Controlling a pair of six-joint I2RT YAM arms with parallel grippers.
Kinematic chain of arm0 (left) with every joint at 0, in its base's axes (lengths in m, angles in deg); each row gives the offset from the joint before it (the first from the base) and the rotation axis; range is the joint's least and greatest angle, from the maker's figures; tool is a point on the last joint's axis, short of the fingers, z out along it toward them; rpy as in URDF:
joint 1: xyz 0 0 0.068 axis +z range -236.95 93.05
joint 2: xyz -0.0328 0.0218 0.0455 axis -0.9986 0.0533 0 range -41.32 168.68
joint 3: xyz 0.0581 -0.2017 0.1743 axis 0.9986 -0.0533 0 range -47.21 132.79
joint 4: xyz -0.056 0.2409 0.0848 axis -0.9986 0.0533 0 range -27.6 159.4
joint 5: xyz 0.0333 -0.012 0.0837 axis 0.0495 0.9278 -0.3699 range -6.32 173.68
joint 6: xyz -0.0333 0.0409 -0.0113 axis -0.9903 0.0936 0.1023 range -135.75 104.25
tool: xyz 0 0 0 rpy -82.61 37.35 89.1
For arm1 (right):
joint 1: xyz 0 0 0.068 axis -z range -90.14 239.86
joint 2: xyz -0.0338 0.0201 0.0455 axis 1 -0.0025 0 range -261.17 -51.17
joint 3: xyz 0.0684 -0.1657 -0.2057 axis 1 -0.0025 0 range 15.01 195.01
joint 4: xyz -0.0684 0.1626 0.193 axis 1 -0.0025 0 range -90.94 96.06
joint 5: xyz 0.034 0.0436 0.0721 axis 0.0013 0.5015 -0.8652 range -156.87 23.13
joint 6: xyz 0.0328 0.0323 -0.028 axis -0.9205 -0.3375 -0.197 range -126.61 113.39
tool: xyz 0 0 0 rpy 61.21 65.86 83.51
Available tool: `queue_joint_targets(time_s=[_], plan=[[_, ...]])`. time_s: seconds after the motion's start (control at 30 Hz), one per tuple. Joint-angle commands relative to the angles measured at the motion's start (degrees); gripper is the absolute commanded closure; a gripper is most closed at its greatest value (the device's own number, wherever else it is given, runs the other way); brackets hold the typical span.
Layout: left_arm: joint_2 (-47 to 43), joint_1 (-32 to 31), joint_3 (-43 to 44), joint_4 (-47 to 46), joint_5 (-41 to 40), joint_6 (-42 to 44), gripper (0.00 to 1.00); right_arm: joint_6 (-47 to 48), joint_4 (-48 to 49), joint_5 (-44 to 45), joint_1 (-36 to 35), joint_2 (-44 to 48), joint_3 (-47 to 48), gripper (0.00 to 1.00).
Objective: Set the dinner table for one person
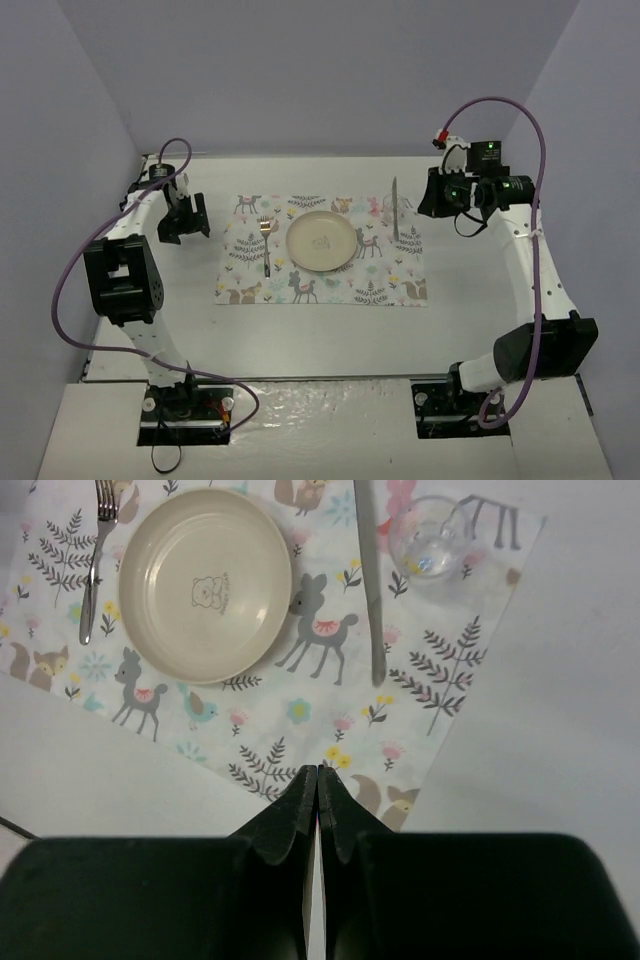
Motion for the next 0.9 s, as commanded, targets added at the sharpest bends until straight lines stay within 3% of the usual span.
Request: queue_joint_targets(time_s=[0.0,0.3,0.4,0.47,0.53,0.57,0.7,0.77,0.87], plan=[[-5.6,0.9,-0.3,-1.2,-4.8,1.2,0.26,-11.0,2.4,0.4,-2.1,-3.2,-9.6,1.00],[-7.9,2.4,0.3,0.2,-5.6,2.0,0.26,-7.2,5.9,0.1,-7.4,-2.2,-12.7,1.00],[-7.8,2.8,1.9,0.6,-5.9,2.2,0.26,-5.3,6.7,3.9,-10.4,-1.4,-13.9,0.99],[-7.5,3.2,2.7,0.7,-5.2,2.4,0.26,1.6,8.1,14.1,-15.5,-1.1,-12.7,0.88],[-7.6,3.2,2.2,-0.7,-4.8,2.7,0.26,10.7,8.9,18.2,-16.3,-2.3,-9.4,0.32],[-7.6,3.2,2.0,-1.3,-4.8,2.7,0.26,13.8,9.7,20.5,-16.5,-3.5,-8.3,0.15],[-7.8,3.2,1.3,-2.9,-5.8,3.4,0.26,21.3,14.5,30.2,-16.4,-11.0,-0.5,0.00],[-8.1,3.3,1.0,-3.0,-6.7,4.8,0.26,24.1,13.1,31.9,-16.1,-16.7,5.3,0.00],[-9.4,3.7,-0.3,-3.7,-7.5,6.0,0.26,28.4,10.0,32.0,-15.7,-24.6,11.3,0.09]])
